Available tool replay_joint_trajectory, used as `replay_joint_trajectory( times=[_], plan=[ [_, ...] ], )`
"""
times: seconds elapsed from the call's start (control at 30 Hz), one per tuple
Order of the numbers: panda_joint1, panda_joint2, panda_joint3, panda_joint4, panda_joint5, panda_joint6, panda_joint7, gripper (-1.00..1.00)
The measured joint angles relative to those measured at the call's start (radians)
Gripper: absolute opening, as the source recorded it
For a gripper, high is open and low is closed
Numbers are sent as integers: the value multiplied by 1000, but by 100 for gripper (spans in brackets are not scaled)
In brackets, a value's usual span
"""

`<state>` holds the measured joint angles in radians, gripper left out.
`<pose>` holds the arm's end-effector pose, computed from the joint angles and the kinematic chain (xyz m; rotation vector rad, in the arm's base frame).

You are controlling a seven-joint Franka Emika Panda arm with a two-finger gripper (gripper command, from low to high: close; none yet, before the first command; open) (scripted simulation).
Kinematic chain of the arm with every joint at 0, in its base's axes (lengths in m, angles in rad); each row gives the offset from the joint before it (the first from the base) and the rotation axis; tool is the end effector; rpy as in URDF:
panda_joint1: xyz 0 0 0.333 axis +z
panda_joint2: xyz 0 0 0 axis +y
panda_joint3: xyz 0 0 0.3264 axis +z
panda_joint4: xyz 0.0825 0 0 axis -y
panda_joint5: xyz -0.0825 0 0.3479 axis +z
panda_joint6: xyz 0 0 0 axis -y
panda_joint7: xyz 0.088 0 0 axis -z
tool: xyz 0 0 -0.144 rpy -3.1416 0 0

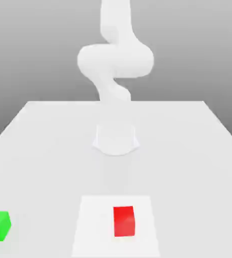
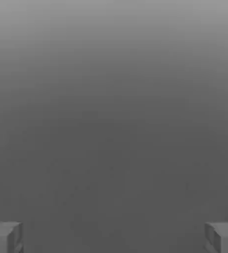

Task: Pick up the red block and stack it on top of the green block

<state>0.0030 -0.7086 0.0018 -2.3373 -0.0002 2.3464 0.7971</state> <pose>0.3633 0.0019 0.6461 -2.5007 1.0458 -0.9369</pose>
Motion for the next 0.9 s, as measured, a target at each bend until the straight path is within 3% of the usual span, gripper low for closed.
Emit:
replay_joint_trajectory(
  times=[0.7, 0.9],
  plan=[
    [26, 768, 15, -311, -4, 391, -23, 0],
    [31, 985, 9, -297, -13, 564, -16, 0]
  ],
)
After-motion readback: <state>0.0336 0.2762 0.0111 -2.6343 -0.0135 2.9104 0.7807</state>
